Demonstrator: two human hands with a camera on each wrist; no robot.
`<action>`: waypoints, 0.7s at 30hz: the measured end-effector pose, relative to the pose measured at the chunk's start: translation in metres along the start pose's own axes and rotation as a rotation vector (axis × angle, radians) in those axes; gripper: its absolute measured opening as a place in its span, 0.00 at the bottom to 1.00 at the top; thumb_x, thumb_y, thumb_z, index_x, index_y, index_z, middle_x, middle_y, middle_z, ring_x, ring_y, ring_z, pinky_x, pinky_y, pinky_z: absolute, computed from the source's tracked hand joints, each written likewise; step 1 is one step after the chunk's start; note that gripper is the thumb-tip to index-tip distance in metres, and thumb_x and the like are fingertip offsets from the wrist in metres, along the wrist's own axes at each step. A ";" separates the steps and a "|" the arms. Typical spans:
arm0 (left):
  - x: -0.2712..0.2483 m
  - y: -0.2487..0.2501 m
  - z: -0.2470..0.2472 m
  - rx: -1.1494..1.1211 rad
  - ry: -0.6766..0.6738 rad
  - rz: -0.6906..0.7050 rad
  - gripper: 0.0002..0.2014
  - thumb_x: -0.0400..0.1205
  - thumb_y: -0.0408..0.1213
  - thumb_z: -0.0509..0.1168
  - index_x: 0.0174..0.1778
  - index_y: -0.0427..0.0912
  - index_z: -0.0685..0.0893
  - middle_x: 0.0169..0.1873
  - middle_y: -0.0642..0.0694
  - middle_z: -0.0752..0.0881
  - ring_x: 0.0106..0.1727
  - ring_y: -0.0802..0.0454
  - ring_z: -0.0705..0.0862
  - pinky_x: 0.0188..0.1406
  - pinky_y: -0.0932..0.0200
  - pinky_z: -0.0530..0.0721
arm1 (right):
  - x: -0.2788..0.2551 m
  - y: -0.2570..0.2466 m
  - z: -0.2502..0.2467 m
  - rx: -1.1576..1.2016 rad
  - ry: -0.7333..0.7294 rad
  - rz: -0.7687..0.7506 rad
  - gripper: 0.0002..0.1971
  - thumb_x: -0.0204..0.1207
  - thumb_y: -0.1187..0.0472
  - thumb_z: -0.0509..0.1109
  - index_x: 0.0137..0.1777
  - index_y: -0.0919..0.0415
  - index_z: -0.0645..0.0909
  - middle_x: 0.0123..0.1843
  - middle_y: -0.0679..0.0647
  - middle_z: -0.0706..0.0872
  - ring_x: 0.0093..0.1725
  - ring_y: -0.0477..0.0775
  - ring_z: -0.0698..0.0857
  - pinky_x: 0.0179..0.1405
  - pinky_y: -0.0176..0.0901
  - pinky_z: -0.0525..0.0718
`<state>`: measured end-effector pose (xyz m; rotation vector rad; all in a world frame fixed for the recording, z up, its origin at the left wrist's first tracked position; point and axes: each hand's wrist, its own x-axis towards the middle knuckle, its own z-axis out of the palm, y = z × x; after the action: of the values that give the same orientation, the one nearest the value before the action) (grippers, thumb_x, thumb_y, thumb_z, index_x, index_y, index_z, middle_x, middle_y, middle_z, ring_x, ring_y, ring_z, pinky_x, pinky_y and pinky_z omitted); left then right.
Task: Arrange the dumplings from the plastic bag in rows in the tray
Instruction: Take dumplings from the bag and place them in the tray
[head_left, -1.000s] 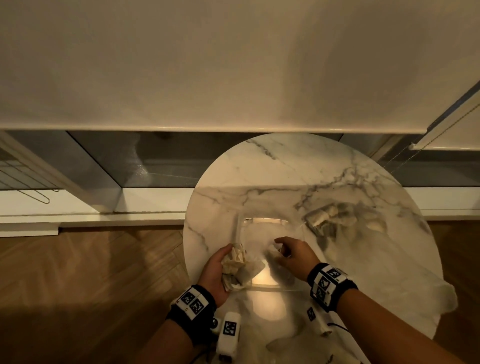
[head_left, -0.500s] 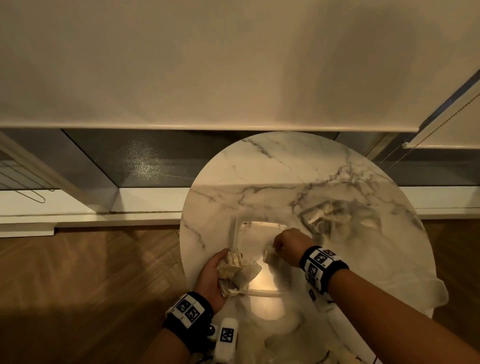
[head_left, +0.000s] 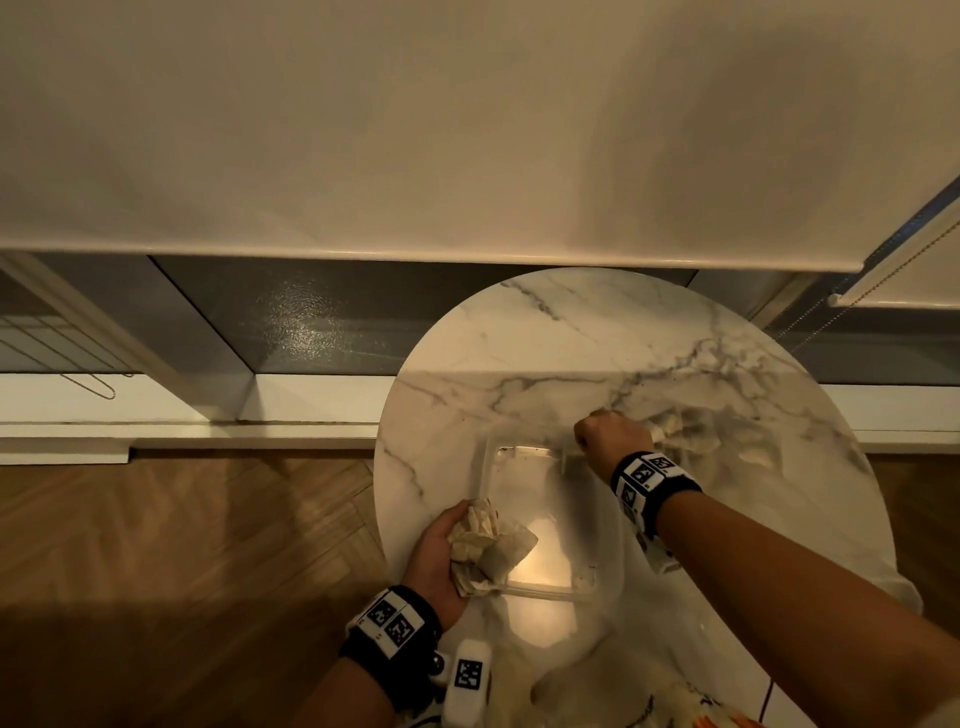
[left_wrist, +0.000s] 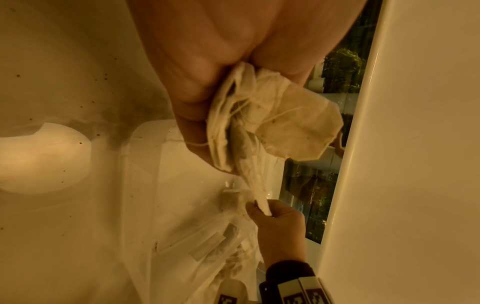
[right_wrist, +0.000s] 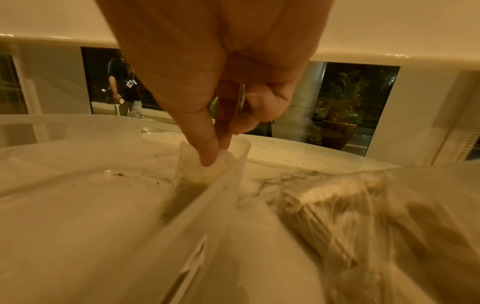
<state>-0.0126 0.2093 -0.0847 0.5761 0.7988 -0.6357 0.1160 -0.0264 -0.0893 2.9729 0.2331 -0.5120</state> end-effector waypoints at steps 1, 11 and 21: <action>-0.001 0.000 0.001 0.000 -0.001 -0.001 0.18 0.86 0.47 0.59 0.53 0.35 0.85 0.41 0.38 0.91 0.39 0.42 0.93 0.47 0.49 0.83 | 0.000 0.001 0.000 -0.001 0.003 0.007 0.09 0.74 0.69 0.66 0.45 0.54 0.82 0.47 0.54 0.84 0.49 0.59 0.85 0.46 0.50 0.87; -0.005 -0.004 0.005 -0.037 0.022 -0.003 0.17 0.84 0.44 0.62 0.48 0.32 0.88 0.40 0.36 0.91 0.37 0.42 0.92 0.32 0.53 0.91 | -0.003 0.004 0.003 0.061 0.072 0.054 0.04 0.80 0.61 0.65 0.52 0.57 0.80 0.51 0.55 0.83 0.51 0.61 0.84 0.42 0.48 0.82; -0.001 -0.009 0.006 -0.121 -0.052 0.020 0.15 0.73 0.41 0.67 0.47 0.33 0.88 0.40 0.42 0.89 0.38 0.48 0.90 0.38 0.55 0.92 | -0.024 0.014 0.005 0.423 0.170 0.219 0.15 0.75 0.62 0.69 0.61 0.52 0.80 0.55 0.54 0.85 0.53 0.58 0.84 0.48 0.50 0.85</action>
<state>-0.0171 0.1997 -0.0823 0.4552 0.7760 -0.5781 0.0945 -0.0443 -0.0841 3.3961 -0.2146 -0.3129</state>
